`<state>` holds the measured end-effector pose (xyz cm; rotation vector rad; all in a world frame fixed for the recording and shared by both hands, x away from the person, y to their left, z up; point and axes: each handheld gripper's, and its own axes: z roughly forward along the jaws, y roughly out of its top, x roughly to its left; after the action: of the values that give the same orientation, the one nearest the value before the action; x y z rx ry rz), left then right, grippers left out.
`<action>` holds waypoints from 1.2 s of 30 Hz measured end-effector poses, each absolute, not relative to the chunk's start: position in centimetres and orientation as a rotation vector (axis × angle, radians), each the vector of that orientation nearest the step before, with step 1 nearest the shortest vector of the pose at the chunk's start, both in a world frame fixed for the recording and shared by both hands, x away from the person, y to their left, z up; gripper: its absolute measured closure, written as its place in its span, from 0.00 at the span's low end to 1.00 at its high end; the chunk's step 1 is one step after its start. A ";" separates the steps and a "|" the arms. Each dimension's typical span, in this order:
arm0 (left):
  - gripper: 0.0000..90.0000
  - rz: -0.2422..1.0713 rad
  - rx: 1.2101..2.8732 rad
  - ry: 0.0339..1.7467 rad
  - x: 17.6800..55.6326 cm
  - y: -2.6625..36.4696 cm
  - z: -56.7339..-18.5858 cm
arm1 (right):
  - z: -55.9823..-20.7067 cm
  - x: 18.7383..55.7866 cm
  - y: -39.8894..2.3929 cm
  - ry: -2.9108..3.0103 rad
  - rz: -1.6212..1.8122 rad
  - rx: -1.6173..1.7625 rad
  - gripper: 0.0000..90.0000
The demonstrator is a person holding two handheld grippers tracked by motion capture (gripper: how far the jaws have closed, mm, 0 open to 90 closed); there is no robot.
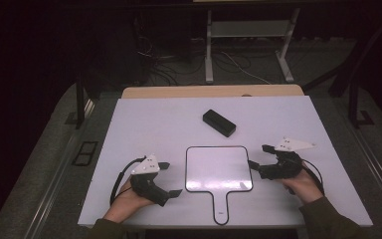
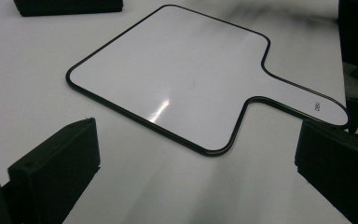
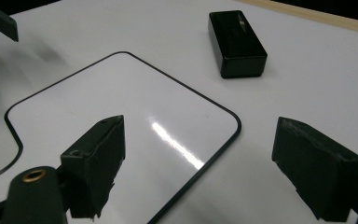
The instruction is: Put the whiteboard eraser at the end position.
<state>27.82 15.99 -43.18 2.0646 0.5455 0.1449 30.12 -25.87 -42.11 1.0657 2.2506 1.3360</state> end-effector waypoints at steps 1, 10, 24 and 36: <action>0.00 0.144 2.063 0.549 27.8 16.0 -43.2 | -42.2 29.9 -25.9 2.244 1.329 1.063 0.18; 0.00 0.144 2.063 0.549 27.8 16.1 -43.2 | -43.3 27.3 -27.6 2.226 1.358 1.082 0.18; 0.00 0.145 2.071 0.542 27.7 16.1 -43.1 | -44.2 25.3 -29.9 2.235 1.317 1.085 0.18; 0.00 0.145 2.071 0.542 27.7 15.9 -43.2 | -44.5 25.2 -30.1 2.264 1.264 1.067 0.18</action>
<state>27.74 15.95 -43.22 2.0705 0.5421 0.1448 25.20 -30.08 -44.46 1.0666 2.2640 1.2639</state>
